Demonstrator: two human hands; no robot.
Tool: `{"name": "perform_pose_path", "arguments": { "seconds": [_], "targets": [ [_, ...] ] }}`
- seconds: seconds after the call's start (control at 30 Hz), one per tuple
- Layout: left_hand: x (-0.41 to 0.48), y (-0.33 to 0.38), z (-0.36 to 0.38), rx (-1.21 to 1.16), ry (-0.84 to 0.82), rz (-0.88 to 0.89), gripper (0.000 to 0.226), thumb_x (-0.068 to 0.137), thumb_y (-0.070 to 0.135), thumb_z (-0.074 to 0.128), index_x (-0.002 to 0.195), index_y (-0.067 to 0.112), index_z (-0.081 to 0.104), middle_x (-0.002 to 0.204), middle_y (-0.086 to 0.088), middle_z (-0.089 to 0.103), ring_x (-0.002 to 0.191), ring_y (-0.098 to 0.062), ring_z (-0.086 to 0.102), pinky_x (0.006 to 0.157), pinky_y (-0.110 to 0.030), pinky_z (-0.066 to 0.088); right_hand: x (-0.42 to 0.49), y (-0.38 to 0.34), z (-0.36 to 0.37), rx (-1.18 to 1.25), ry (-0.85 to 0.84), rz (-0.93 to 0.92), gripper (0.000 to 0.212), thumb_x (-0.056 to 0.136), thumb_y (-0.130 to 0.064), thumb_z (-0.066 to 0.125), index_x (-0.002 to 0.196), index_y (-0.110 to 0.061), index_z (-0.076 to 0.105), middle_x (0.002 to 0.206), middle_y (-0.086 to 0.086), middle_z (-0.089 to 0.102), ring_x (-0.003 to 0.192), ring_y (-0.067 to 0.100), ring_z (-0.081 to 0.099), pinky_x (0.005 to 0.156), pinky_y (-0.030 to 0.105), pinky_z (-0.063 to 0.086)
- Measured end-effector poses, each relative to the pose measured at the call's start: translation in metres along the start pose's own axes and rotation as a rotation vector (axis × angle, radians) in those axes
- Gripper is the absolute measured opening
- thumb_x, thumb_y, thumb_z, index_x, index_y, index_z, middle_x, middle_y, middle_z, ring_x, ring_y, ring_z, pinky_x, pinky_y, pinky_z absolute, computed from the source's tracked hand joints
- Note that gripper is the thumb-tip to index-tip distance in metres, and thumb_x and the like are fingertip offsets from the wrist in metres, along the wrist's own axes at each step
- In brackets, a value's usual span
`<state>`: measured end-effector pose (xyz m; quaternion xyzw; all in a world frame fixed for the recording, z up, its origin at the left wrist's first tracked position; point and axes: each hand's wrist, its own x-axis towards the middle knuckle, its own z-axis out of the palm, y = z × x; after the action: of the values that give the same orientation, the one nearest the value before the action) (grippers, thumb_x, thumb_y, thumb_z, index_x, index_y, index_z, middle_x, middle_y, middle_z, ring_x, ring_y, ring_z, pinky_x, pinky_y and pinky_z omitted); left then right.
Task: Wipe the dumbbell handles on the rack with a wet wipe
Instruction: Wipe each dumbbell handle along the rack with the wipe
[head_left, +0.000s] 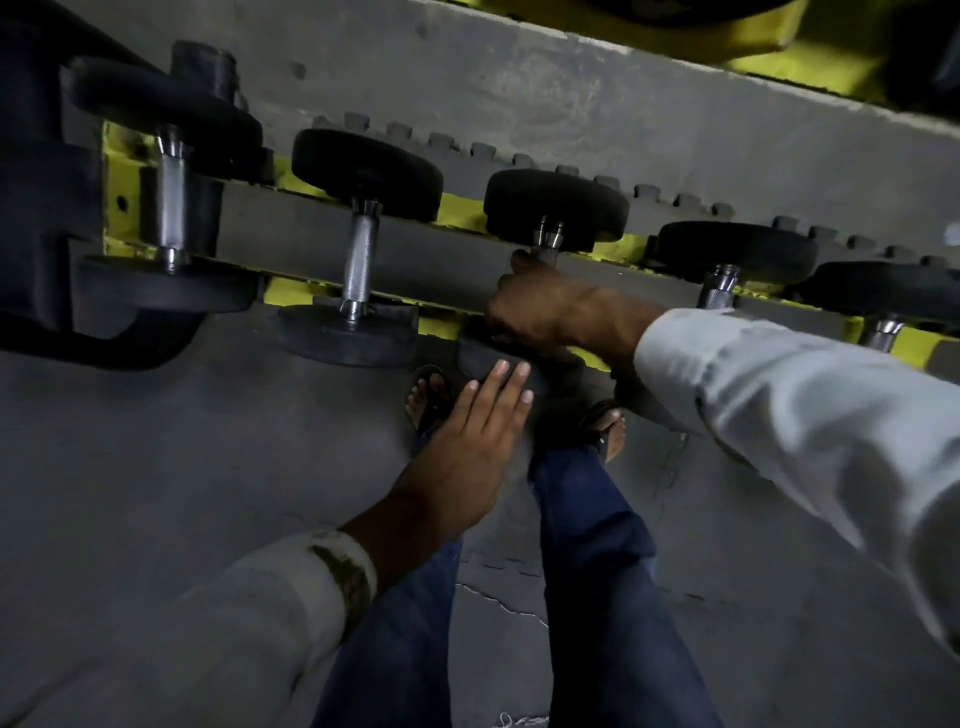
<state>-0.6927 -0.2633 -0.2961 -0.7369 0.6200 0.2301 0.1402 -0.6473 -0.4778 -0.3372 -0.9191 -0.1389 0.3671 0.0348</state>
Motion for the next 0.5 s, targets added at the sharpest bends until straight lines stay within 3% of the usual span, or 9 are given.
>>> {"name": "perform_pose_path", "arguments": {
  "seconds": [0.07,0.17,0.27,0.37,0.43,0.5],
  "targets": [
    [0.001,0.003,0.0,0.006,0.001,-0.011,0.095,0.098,0.04,0.045,0.158,-0.008,-0.01,0.161,-0.035,-0.026,0.153,-0.05,-0.013,0.125,-0.056,0.013,0.012,-0.003,-0.001,0.014,-0.046,0.023,0.025,0.1,-0.034,0.049,0.109,-0.02,0.067,0.11,0.008,0.067,0.107,0.028,0.06,0.107,0.043,0.03],
    [0.002,0.008,0.0,-0.009,-0.01,-0.04,0.093,0.098,0.038,0.044,0.158,-0.009,-0.01,0.16,-0.036,-0.026,0.153,-0.051,-0.013,0.125,-0.056,0.013,0.001,-0.008,0.006,-0.018,0.132,-0.007,0.027,0.099,-0.03,0.047,0.108,-0.018,0.069,0.107,0.012,0.066,0.107,0.032,0.057,0.096,0.041,0.038],
    [0.002,0.009,0.001,-0.017,-0.008,-0.052,0.094,0.099,0.039,0.045,0.157,-0.008,-0.012,0.16,-0.036,-0.027,0.153,-0.051,-0.013,0.125,-0.056,0.013,-0.025,-0.007,0.022,0.272,0.244,-0.001,0.026,0.097,-0.024,0.05,0.119,-0.015,0.063,0.117,0.011,0.06,0.103,0.033,0.062,0.083,0.043,0.051],
    [0.002,0.009,0.0,-0.015,-0.018,-0.048,0.095,0.1,0.042,0.045,0.157,-0.008,-0.013,0.16,-0.035,-0.028,0.153,-0.051,-0.014,0.126,-0.056,0.011,-0.039,-0.008,0.044,0.591,0.284,0.2,0.027,0.091,-0.018,0.061,0.117,-0.011,0.058,0.117,0.014,0.058,0.097,0.038,0.065,0.077,0.045,0.055],
    [0.002,0.009,0.0,-0.009,-0.019,-0.046,0.094,0.1,0.042,0.044,0.158,-0.008,-0.012,0.16,-0.035,-0.028,0.153,-0.051,-0.014,0.126,-0.056,0.011,-0.046,-0.012,0.059,0.798,0.374,0.378,0.026,0.085,-0.011,0.067,0.11,-0.008,0.06,0.109,0.015,0.065,0.098,0.036,0.066,0.076,0.035,0.05],
    [0.003,0.009,0.0,-0.001,-0.026,-0.041,0.092,0.101,0.041,0.042,0.158,-0.008,-0.011,0.16,-0.036,-0.027,0.153,-0.051,-0.014,0.126,-0.056,0.011,-0.05,-0.016,0.07,1.044,0.42,0.577,0.021,0.085,-0.012,0.072,0.104,-0.008,0.063,0.1,0.009,0.069,0.092,0.024,0.064,0.074,0.027,0.042]
  ]
}}
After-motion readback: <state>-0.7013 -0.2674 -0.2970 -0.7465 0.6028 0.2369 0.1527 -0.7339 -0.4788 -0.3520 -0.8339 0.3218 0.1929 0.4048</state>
